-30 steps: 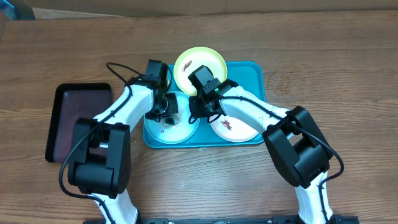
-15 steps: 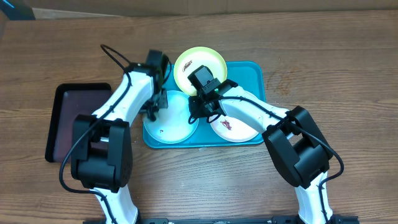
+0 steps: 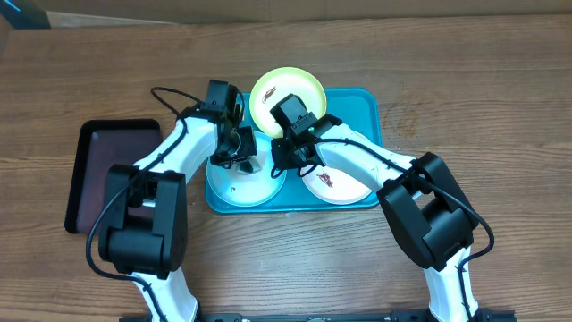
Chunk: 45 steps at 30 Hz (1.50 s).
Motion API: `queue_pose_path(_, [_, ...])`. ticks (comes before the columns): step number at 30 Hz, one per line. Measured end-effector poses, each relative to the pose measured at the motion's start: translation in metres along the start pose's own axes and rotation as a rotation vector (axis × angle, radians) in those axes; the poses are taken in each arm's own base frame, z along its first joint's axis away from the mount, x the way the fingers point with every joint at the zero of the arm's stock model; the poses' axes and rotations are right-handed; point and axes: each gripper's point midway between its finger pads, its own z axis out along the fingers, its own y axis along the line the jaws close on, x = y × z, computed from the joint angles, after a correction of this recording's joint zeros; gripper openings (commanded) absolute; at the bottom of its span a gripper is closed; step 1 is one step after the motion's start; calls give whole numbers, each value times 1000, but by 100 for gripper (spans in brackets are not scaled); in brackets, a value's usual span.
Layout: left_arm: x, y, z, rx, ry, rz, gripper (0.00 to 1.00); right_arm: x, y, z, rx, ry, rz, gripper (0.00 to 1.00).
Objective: Clean dirty plates on tray and stack at the side
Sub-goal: 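Scrub the light blue plate with the sponge in the left gripper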
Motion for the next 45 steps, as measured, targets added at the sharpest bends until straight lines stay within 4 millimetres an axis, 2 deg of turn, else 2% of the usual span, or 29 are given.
queue_pose_path(4, [-1,2,0,-7,-26,5,4,0,0,0,1,0,0,4])
queue_pose_path(8, [-1,12,-2,-88,-35,12,4,0,0,0,1,0,0,4])
queue_pose_path(11, [4,35,-11,-228,-17,-2,4,0,0,0,2,1,0,4])
queue_pose_path(15, [18,75,-30,-473,37,-36,4,0,0,0,0,1,0,4])
queue_pose_path(18, [15,80,-41,-539,45,-39,4,0,2,0,-9,-1,-2,4])
queue_pose_path(21, [0,76,-54,-543,17,-52,4,0,2,0,-8,2,-1,4])
queue_pose_path(23, [-12,66,-58,-490,-8,-63,4,1,2,0,-8,3,-1,4])
queue_pose_path(25, [-24,50,-56,-399,-31,-64,4,1,2,0,-7,2,1,4])
queue_pose_path(29, [-30,14,-45,-189,-25,-29,4,1,2,0,-8,2,1,4])
queue_pose_path(33, [-34,-6,-38,-68,-36,-13,4,0,2,0,-8,2,1,4])
queue_pose_path(42, [-1,2,-4,-31,24,-20,4,1,2,0,-7,2,1,4])
queue_pose_path(45, [1,6,-2,-48,25,-21,4,1,2,0,-7,3,1,4])
